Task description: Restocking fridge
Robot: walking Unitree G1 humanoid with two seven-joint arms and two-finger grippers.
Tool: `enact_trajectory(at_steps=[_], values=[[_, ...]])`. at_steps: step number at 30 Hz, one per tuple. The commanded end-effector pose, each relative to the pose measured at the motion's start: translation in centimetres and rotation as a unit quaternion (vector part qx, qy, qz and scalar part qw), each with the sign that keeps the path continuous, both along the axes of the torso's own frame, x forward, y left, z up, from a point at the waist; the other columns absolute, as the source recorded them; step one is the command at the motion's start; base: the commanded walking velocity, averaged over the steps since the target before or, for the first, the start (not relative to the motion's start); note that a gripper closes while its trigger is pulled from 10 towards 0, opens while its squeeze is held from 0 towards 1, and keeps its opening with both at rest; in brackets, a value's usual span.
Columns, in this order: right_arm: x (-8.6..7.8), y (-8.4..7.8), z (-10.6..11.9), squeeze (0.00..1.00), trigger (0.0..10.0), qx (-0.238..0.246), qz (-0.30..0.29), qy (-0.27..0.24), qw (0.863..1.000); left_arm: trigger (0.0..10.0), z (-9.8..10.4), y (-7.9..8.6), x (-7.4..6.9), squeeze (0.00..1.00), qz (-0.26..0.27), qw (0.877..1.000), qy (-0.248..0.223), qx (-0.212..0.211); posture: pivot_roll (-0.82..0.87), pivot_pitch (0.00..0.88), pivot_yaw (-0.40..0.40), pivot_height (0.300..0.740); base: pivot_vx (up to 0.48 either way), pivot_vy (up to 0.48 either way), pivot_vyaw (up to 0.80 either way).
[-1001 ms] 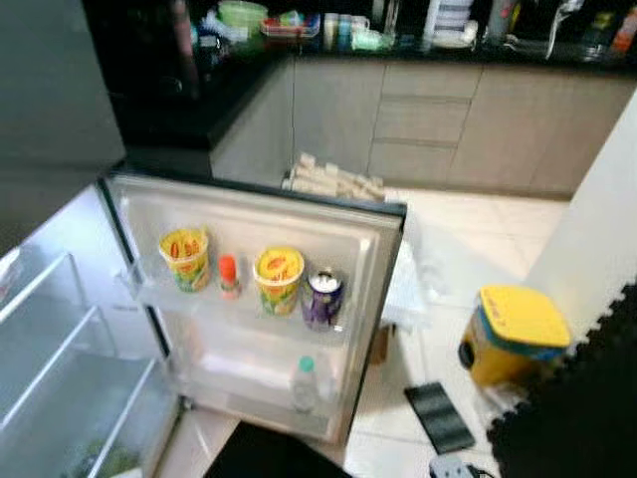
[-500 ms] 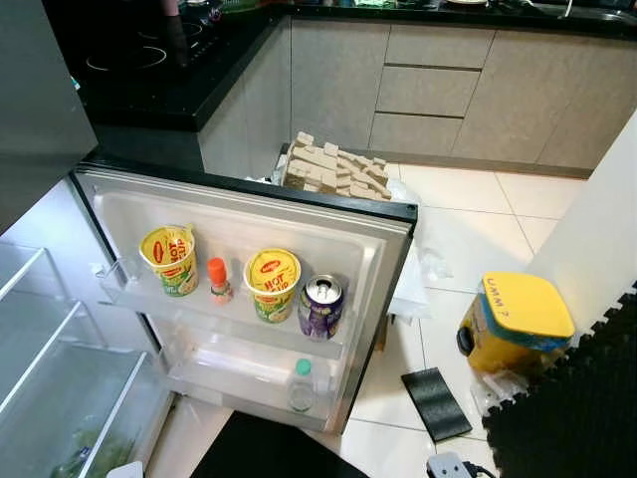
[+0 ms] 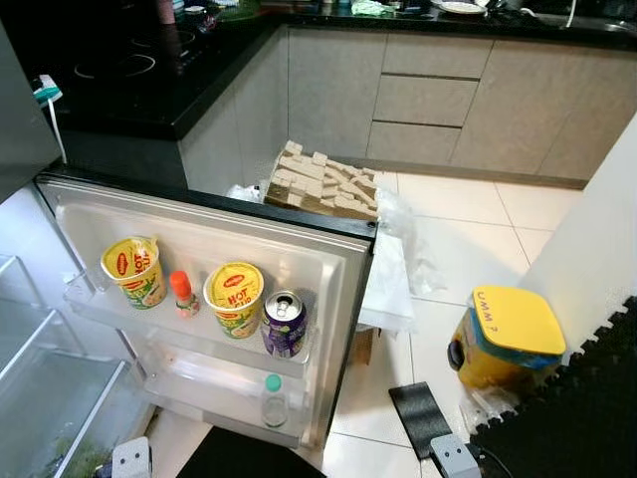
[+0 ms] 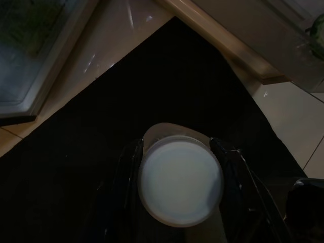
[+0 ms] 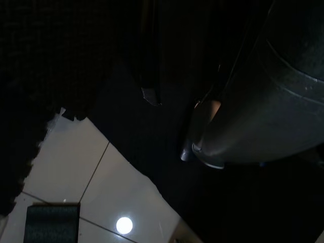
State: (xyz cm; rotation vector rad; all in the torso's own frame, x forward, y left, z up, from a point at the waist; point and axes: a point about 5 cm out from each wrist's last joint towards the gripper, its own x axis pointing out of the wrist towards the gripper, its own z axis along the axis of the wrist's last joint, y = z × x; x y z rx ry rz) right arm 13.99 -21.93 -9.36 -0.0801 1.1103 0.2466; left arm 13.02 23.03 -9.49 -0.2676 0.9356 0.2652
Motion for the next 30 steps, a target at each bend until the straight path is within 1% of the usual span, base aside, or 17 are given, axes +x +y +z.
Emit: enact_trajectory(at_steps=[1, 3, 5, 10, 14, 15, 16, 17, 20, 21, 22, 23, 24, 25, 27, 28, 30], values=[[0.2, 0.3, 0.0, 0.0, 10.0, 0.005, 0.004, -0.005, 1.0, 10.0, 0.0, 0.6, -0.3, 0.0, 0.006, 1.0, 0.001, 0.007, -0.06, 0.0, -0.006, 0.74, 0.0, 0.0, 0.0], [0.3, 0.3, 0.1, 0.0, 10.0, 0.005, 0.005, -0.006, 1.0, 10.0, 0.0, 0.5, -0.4, 0.0, 0.0, 1.0, 0.002, 0.006, -0.06, 0.0, -0.006, 0.74, 0.0, 0.0, 0.0], [0.3, 0.3, 0.1, 0.0, 10.0, 0.005, 0.006, -0.006, 1.0, 10.0, 0.0, 0.4, -0.4, 0.0, -0.009, 1.0, 0.003, 0.007, -0.06, 0.0, -0.006, 0.74, 0.0, -0.435, 0.0], [0.3, 0.4, 0.1, 0.0, 10.0, 0.007, 0.006, -0.008, 1.0, 10.0, -0.1, 0.3, -0.5, 0.0, -0.004, 1.0, 0.0, 0.0, -0.06, 0.0, -0.007, 0.74, 0.0, -0.456, 0.0], [0.9, 0.4, 0.3, 0.0, 10.0, 0.01, 0.001, -0.021, 1.0, 10.0, 0.7, 1.2, 0.6, 0.0, 0.029, 0.999, -0.033, 0.013, -0.06, 0.0, -0.008, 0.74, 0.0, 0.0, 0.0], [0.9, 0.4, 0.3, 0.0, 10.0, 0.01, 0.001, -0.021, 1.0, 10.0, 0.7, 1.2, 0.6, 0.0, 0.029, 0.999, -0.033, 0.013, -0.06, 0.0, -0.008, 0.74, 0.0, 0.0, 0.0], [1.7, 0.1, 0.7, 0.0, 10.0, 0.012, -0.005, -0.039, 0.999, 10.0, 1.2, 2.0, 1.4, 0.0, 0.039, 0.998, -0.052, 0.027, -0.06, 0.0, -0.008, 0.74, 0.0, 0.0, 0.0], [2.2, 0.0, 1.0, 0.0, 10.0, 0.014, -0.008, -0.048, 0.999, 10.0, 1.5, 2.4, 1.8, 0.0, 0.046, 0.997, -0.061, 0.031, -0.06, 0.0, -0.008, 0.74, 0.0, 0.0, 0.0], [3.5, -0.3, 1.7, 0.0, 10.0, 0.026, -0.013, -0.073, 0.997, 10.0, 2.1, 3.2, 2.6, 0.0, 0.055, 0.994, -0.08, 0.046, -0.06, 0.0, -0.008, 0.74, 0.0, 0.0, 0.0], [3.5, -0.3, 1.7, 0.0, 10.0, 0.026, -0.013, -0.073, 0.997, 10.0, 2.1, 3.2, 2.6, 0.0, 0.055, 0.994, -0.08, 0.046, -0.06, 0.0, -0.008, 0.74, 0.0, 0.0, 0.0], [4.1, -0.3, 2.1, 0.0, 10.0, 0.037, -0.01, -0.086, 0.996, 10.0, 2.5, 3.7, 3.0, 0.0, 0.06, 0.993, -0.088, 0.052, -0.06, 0.0, -0.009, 0.74, 0.0, 0.0, 0.0], [5.4, -0.2, 2.9, 0.0, 10.0, 0.061, 0.006, -0.112, 0.992, 10.0, 3.1, 4.4, 3.7, 0.0, 0.067, 0.99, -0.105, 0.064, -0.06, 0.0, -0.009, 0.74, 0.0, 0.0, 0.0], [5.9, -0.1, 3.2, 0.0, 10.0, 0.071, 0.014, -0.123, 0.99, 10.0, 3.3, 4.7, 3.9, 0.0, 0.07, 0.989, -0.111, 0.068, -0.06, 0.0, -0.009, 0.74, 0.0, 0.0, 0.0], [5.9, -0.1, 3.2, 0.0, 10.0, 0.071, 0.014, -0.123, 0.99, 10.0, 3.3, 4.7, 3.9, 0.0, 0.07, 0.989, -0.111, 0.068, -0.06, 0.0, -0.009, 0.74, 0.0, 0.0, 0.0], [7.4, 0.0, 4.5, 0.0, 10.0, 0.1, 0.036, -0.154, 0.982, 10.0, 4.1, 5.6, 4.6, 0.0, 0.079, 0.985, -0.132, 0.08, -0.06, 0.0, -0.009, 0.74, 0.0, 0.0, 0.0], [7.4, 0.0, 4.5, 0.0, 10.0, 0.1, 0.036, -0.154, 0.982, 10.0, 4.1, 5.6, 4.6, 0.0, 0.079, 0.985, -0.132, 0.08, -0.06, 0.0, -0.009, 0.74, 0.0, 0.0, 0.0], [8.8, -0.1, 5.8, 0.0, 10.0, 0.132, 0.065, -0.184, 0.972, 10.0, 5.2, 6.6, 5.5, 0.0, 0.087, 0.979, -0.163, 0.087, -0.05, 0.0, -0.01, 0.74, 0.0, 0.0, 0.0]])
